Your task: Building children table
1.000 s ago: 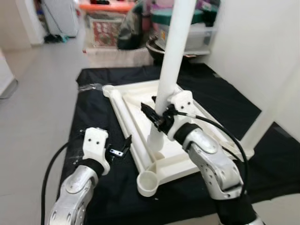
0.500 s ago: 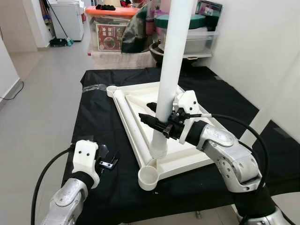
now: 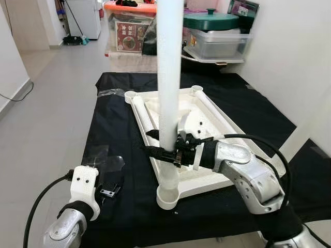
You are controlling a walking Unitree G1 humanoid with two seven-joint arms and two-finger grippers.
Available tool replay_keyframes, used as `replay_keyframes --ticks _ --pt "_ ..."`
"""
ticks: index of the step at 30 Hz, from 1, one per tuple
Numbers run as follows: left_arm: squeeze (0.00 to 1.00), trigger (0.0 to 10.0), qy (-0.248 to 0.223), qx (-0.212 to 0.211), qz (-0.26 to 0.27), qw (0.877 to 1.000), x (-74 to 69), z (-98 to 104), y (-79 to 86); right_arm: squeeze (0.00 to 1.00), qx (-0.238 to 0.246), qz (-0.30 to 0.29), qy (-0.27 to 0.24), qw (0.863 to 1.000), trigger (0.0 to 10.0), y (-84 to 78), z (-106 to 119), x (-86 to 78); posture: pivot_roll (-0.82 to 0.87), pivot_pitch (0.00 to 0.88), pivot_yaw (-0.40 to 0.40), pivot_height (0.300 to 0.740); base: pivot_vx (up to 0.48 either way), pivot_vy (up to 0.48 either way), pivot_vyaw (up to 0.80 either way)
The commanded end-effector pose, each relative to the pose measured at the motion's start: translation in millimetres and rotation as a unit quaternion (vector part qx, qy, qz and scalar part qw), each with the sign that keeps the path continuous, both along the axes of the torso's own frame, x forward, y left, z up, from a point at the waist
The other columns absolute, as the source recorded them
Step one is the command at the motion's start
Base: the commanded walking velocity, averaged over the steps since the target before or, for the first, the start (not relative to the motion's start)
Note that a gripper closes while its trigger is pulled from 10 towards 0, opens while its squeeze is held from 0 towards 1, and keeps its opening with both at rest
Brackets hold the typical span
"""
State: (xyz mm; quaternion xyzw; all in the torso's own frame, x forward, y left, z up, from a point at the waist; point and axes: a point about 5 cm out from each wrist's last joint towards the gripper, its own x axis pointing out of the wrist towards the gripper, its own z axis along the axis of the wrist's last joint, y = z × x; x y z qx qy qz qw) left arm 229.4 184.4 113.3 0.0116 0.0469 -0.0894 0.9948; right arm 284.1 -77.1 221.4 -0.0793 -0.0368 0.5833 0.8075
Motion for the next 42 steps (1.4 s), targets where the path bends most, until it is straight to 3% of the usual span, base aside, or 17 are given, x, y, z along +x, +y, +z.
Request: replay_keyframes --ticks 1,13,19,25,37,42 --pt "0.0 10.0 0.009 0.0 -0.001 1.0 -1.8 -5.5 0.9 0.0 -0.003 0.015 -0.006 1.0 10.0 0.9 -0.9 -4.7 0.11 0.0 -0.106 0.74 0.0 0.0 0.0" --pt "0.0 10.0 0.008 -0.002 -0.011 1.0 1.9 -6.0 -3.1 0.0 -0.006 -0.01 0.004 1.0 10.0 -3.6 -13.4 -11.1 0.1 0.0 -0.096 0.74 0.0 0.0 0.0" --pt "0.0 10.0 0.006 -0.002 -0.011 1.0 3.9 -6.5 -3.3 0.0 0.024 -0.075 0.015 0.997 10.0 0.6 -22.1 -8.9 0.1 0.0 -0.092 0.74 0.0 0.0 0.0" --pt "0.0 10.0 0.006 -0.002 -0.012 1.0 5.3 -6.7 -3.9 0.0 0.024 -0.085 0.02 0.996 10.0 2.3 -28.9 -11.4 0.1 0.0 -0.088 0.74 0.0 0.0 0.0" --pt "0.0 10.0 0.0 -0.003 -0.003 1.0 8.5 -6.7 -2.5 0.0 -0.006 -0.12 -0.013 0.993 10.0 0.1 -36.6 -17.9 0.1 0.0 -0.091 0.74 0.0 0.0 0.0" --pt "0.0 10.0 0.0 -0.003 0.001 1.0 9.3 -7.8 -1.3 0.0 -0.007 -0.131 -0.005 0.991 10.0 -3.5 -40.4 -23.2 0.09 0.0 -0.092 0.74 0.0 0.0 0.0"
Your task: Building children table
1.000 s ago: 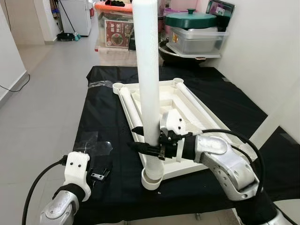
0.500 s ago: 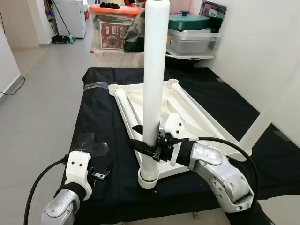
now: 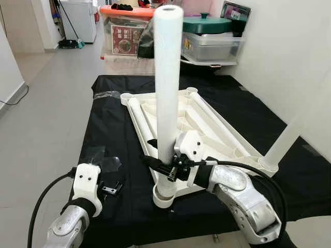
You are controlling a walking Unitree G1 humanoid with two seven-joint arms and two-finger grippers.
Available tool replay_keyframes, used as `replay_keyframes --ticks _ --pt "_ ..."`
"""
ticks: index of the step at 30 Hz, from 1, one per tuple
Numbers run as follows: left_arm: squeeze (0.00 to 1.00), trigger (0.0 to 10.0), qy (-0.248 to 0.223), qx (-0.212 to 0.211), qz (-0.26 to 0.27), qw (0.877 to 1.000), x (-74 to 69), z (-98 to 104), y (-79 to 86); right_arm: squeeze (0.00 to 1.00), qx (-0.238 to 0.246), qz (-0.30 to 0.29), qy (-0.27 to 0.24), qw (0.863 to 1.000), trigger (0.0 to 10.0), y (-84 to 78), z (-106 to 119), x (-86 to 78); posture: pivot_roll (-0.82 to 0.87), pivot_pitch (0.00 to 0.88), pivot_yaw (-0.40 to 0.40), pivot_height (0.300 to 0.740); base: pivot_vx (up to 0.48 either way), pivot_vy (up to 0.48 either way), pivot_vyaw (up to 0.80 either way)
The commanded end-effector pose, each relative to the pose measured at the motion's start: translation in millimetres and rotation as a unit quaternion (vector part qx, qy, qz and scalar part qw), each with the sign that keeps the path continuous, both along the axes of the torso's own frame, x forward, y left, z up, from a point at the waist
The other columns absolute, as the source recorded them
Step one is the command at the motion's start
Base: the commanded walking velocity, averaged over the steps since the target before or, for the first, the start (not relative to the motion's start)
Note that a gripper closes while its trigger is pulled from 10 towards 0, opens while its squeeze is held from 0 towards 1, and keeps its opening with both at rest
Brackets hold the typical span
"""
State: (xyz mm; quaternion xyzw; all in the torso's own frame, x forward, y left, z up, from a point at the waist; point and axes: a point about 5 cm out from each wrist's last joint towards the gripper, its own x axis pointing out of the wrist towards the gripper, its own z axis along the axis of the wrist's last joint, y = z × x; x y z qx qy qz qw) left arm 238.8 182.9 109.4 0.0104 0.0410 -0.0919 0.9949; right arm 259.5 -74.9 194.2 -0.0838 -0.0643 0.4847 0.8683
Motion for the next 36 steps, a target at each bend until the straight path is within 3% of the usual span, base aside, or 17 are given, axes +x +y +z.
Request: replay_keyframes --ticks 1,15,36 --pt "0.0 10.0 0.006 -0.001 0.004 1.0 0.0 -4.0 0.4 0.0 -0.024 -0.02 0.031 0.999 10.0 -6.5 -14.3 0.3 0.09 0.0 -0.092 0.74 0.0 0.0 0.0" --pt "0.0 10.0 0.006 0.005 0.011 1.0 5.3 -4.7 2.8 0.0 0.016 -0.026 0.075 0.997 10.0 -5.6 -16.8 -9.5 0.08 0.0 -0.081 0.74 0.0 0.0 0.0" --pt "0.0 10.0 0.012 0.011 0.03 0.999 8.6 -8.1 8.4 0.0 0.027 -0.052 0.108 0.992 10.0 -12.1 -22.4 -12.2 0.07 0.0 -0.082 0.74 0.0 0.0 0.0"
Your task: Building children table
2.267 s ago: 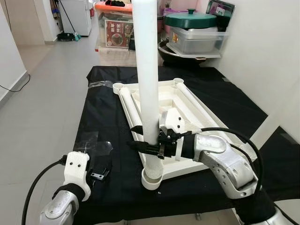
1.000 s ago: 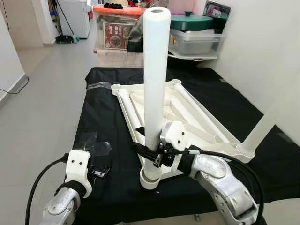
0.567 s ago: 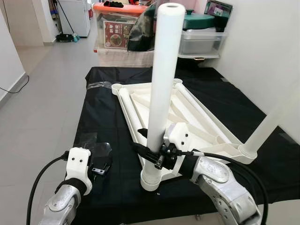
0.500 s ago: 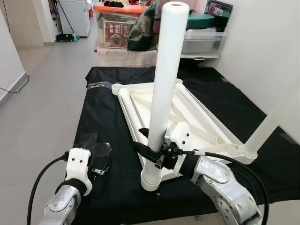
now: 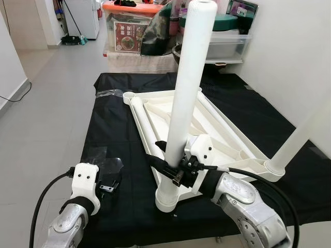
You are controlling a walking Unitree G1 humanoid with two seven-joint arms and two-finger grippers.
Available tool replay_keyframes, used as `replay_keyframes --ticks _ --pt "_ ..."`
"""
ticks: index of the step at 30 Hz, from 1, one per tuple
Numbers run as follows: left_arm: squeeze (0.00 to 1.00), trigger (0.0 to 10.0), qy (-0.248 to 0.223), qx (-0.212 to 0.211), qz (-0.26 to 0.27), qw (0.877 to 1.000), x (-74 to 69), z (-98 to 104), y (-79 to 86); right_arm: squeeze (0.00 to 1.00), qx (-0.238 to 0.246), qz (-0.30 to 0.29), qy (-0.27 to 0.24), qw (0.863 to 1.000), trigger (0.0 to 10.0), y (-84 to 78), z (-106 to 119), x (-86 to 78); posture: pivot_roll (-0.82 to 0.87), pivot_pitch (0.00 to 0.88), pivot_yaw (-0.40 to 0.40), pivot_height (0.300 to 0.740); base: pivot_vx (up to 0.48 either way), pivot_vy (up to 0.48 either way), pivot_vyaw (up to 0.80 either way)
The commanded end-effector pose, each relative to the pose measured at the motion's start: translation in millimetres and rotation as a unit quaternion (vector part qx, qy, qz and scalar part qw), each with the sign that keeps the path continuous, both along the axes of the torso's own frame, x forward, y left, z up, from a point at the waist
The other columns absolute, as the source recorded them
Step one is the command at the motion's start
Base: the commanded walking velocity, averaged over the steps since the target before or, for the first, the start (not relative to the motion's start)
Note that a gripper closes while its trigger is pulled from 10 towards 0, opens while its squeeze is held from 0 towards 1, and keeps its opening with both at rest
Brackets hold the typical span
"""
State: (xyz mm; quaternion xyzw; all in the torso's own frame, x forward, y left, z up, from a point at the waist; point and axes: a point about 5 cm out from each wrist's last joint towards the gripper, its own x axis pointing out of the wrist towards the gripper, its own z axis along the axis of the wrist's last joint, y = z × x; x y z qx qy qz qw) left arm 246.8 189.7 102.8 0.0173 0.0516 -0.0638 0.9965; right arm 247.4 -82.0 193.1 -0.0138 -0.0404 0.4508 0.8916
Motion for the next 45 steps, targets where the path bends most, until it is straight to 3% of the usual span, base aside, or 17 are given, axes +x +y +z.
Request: replay_keyframes --ticks 1,16,19,21,22,23,24,25,26,27,28,29,31,33,36,42,45 --pt "0.0 10.0 0.002 0.003 0.007 1.0 1.4 -1.7 2.8 0.0 -0.023 -0.034 0.064 0.997 10.0 -7.3 -22.5 4.8 0.08 0.0 -0.086 0.74 0.0 0.0 0.0" --pt "0.0 10.0 0.005 0.01 0.03 0.999 3.4 -3.8 9.2 0.0 -0.033 -0.201 0.108 0.973 10.0 -21.3 -37.3 35.2 0.08 0.0 -0.091 0.74 0.0 0.0 0.0" --pt "0.0 10.0 0.006 0.013 0.039 0.999 3.6 -4.4 11.3 0.0 -0.061 -0.255 0.105 0.959 10.0 -31.2 -42.4 42.1 0.09 0.0 -0.092 0.74 0.0 0.0 0.0" --pt "0.0 10.0 0.005 0.015 0.044 0.999 4.2 -3.8 12.2 0.0 -0.07 -0.339 0.121 0.93 10.0 -49.0 -49.7 51.8 0.09 0.0 -0.095 0.74 0.0 0.0 0.0" --pt "0.0 10.0 0.005 0.015 0.044 0.999 4.2 -3.8 12.2 0.0 -0.07 -0.339 0.121 0.93 10.0 -49.0 -49.7 51.8 0.09 0.0 -0.095 0.74 0.0 0.0 0.0" --pt "0.0 10.0 0.005 0.016 0.048 0.999 4.5 -4.1 13.3 0.0 -0.065 -0.426 0.131 0.893 10.0 -69.9 -53.2 59.8 0.09 0.0 -0.098 0.74 0.0 0.0 0.0" --pt "0.0 10.0 0.005 0.017 0.049 0.999 4.6 -4.4 13.6 0.0 -0.058 -0.45 0.132 0.881 10.0 -75.8 -53.3 61.8 0.09 0.0 -0.098 0.74 0.0 0.0 0.0" --pt "0.0 10.0 0.005 0.017 0.049 0.999 4.6 -4.4 13.6 0.0 -0.058 -0.45 0.132 0.881 10.0 -75.8 -53.3 61.8 0.09 0.0 -0.098 0.74 0.0 0.0 0.0" --pt "0.0 10.0 0.006 0.019 0.056 0.998 4.5 -5.0 15.1 0.0 -0.043 -0.519 0.128 0.844 10.0 -95.4 -51.5 66.4 0.09 0.0 -0.098 0.74 0.0 0.0 0.0" --pt "0.0 10.0 0.006 0.019 0.056 0.998 4.5 -5.0 15.1 0.0 -0.043 -0.519 0.128 0.844 10.0 -95.4 -51.5 66.4 0.09 0.0 -0.098 0.74 0.0 0.0 0.0" --pt "0.0 10.0 0.006 0.019 0.057 0.998 4.4 -5.1 15.4 0.0 -0.041 -0.535 0.126 0.835 10.0 -99.8 -51.1 67.3 0.09 0.0 -0.098 0.74 0.0 0.0 0.0" --pt "0.0 10.0 0.011 0.021 0.063 0.998 4.5 -6.3 17.0 0.0 -0.025 -0.569 0.131 0.811 10.0 -110.7 -50.7 68.7 0.09 0.0 -0.098 0.74 0.0 0.0 0.0" --pt "0.0 10.0 0.013 0.023 0.065 0.998 4.6 -7.0 17.6 0.0 -0.01 -0.58 0.146 0.801 10.0 -113.8 -52.9 69.0 0.09 0.0 -0.098 0.74 0.0 0.0 0.0" --pt "0.0 10.0 0.019 0.026 0.07 0.997 5.2 -9.7 18.3 0.0 0.055 -0.604 0.224 0.763 10.0 -118.4 -69.9 68.8 0.09 0.0 -0.097 0.74 0.0 0.0 0.0" --pt "0.0 10.0 0.02 0.027 0.071 0.997 5.3 -10.1 18.3 0.0 0.061 -0.607 0.232 0.758 10.0 -118.4 -72.1 68.8 0.09 0.0 -0.097 0.74 0.0 0.0 0.0" --pt "0.0 10.0 0.025 0.029 0.088 0.995 4.9 -11.8 22.9 0.0 0.091 -0.644 0.231 0.724 10.0 -113.0 -73.4 65.1 0.09 0.0 -0.097 0.74 0.0 0.0 0.0" --pt "0.0 10.0 0.025 0.03 0.089 0.995 4.9 -11.9 23.0 0.0 0.094 -0.647 0.222 0.723 10.0 -113.3 -71.5 65.6 0.09 0.0 -0.097 0.74 0.0 0.0 0.0"
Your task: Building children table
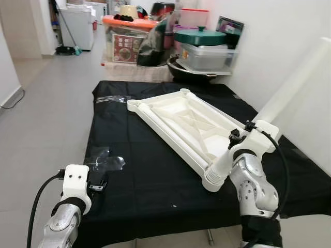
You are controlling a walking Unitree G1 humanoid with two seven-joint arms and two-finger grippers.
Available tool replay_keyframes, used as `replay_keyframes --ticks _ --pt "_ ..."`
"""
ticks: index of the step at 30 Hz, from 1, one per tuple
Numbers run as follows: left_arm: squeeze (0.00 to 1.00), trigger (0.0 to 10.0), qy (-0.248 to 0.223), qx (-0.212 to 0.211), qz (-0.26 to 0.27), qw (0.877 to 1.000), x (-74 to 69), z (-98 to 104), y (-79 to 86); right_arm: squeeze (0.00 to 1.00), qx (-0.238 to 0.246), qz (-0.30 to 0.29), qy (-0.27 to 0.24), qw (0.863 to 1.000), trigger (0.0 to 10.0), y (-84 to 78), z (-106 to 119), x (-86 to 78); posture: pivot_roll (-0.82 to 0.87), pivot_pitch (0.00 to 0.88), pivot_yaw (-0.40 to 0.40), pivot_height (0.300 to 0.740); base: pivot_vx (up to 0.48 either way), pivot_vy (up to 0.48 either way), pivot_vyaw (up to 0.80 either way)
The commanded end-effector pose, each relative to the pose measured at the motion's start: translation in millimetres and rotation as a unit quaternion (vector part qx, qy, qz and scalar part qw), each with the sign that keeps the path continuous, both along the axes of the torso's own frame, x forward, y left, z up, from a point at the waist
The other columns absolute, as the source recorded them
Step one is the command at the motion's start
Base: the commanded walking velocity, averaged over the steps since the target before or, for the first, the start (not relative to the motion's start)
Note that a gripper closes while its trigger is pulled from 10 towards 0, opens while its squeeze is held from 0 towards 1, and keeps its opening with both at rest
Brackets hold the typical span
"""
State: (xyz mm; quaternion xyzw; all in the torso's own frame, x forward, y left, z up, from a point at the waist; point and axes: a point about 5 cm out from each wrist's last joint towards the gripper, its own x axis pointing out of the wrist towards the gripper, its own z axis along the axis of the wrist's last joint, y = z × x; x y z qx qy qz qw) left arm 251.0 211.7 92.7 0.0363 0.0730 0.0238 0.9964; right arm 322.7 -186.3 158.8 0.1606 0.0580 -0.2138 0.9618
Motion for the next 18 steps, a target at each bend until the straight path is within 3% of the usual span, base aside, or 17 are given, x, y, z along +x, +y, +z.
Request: replay_keyframes --ticks 1,6,9,13,15,16,18 --pt "0.0 10.0 0.007 0.005 0.003 1.0 0.8 -2.2 0.9 0.0 0.0 -0.017 0.075 0.997 10.0 -7.6 -35.0 -9.1 0.08 0.0 -0.092 0.74 0.0 0.0 0.0" --pt "0.0 10.0 0.009 0.005 0.003 1.0 1.1 -3.0 0.6 0.0 -0.001 0.001 0.054 0.999 10.0 -3.6 -30.5 -8.1 0.08 0.0 -0.089 0.74 0.0 0.0 0.0" --pt "0.0 10.0 0.011 0.006 0.002 1.0 1.9 -4.8 0.1 0.0 -0.023 0.1 0.017 0.995 10.0 16.3 -22.0 -1.3 0.08 0.0 -0.09 0.74 0.0 0.0 0.0" --pt "0.0 10.0 0.011 0.007 0.003 1.0 2.3 -5.2 -0.2 0.0 -0.037 0.149 0.004 0.988 10.0 24.5 -18.8 2.2 0.08 0.0 -0.091 0.74 0.0 0.0 0.0" --pt "0.0 10.0 0.011 0.007 0.003 1.0 2.4 -5.4 -0.5 0.0 -0.045 0.18 -0.008 0.983 10.0 28.1 -15.6 4.2 0.09 0.0 -0.095 0.74 0.0 0.0 0.0" --pt "0.0 10.0 0.012 0.006 0.006 1.0 2.5 -6.1 -0.1 0.0 -0.072 0.262 -0.02 0.962 10.0 35.9 -11.9 9.2 0.09 0.0 -0.102 0.74 0.0 0.0 0.0" --pt "0.0 10.0 0.012 0.006 0.007 1.0 2.6 -6.5 0.1 0.0 -0.077 0.283 -0.022 0.956 10.0 37.1 -11.1 10.4 0.09 0.0 -0.106 0.74 0.0 0.0 0.0"
